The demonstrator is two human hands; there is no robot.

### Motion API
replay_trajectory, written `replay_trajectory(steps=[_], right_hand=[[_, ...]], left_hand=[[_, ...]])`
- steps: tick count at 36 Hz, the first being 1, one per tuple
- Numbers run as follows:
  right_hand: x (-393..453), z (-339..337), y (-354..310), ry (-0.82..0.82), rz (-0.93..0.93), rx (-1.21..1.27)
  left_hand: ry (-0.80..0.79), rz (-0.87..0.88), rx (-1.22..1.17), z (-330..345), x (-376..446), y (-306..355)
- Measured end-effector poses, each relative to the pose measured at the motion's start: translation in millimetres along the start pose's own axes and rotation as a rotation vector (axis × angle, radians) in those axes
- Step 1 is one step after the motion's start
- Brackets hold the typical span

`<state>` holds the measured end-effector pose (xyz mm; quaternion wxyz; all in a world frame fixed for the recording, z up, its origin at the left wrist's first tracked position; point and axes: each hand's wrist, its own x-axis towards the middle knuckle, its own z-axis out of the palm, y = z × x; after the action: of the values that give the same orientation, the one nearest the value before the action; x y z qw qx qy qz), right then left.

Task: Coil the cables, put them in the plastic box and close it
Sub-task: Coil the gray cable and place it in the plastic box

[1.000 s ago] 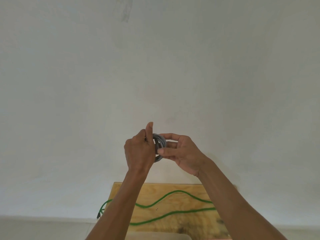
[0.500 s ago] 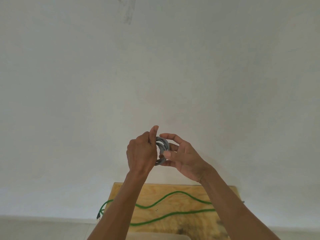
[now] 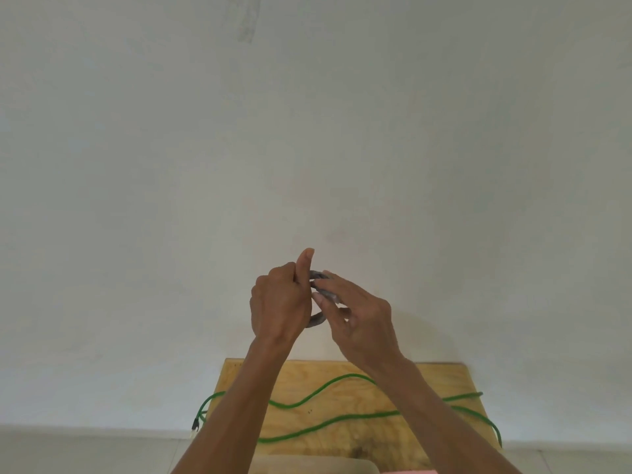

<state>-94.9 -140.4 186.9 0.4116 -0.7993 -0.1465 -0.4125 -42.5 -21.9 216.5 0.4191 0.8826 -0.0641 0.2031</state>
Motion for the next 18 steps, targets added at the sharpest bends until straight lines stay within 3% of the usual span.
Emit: replay_trajectory(steps=[8,14,16,18], right_hand=[[8,3,-5,0.151,0.241,0.127],[8,0,-4,0.105,0.449,0.254],[8,-3,-1,0.024,0.399,0.245],[4,-4,1,-0.07,0.236,0.159]], left_hand=[[-0.039,0.059,0.008,2,1,2],[-0.05,0.028,0.184,-1,-5,-6],[-0.064,0.016,0.189,1,-7,-11],[-0.077,0.004,0.149,1,-8,-13]])
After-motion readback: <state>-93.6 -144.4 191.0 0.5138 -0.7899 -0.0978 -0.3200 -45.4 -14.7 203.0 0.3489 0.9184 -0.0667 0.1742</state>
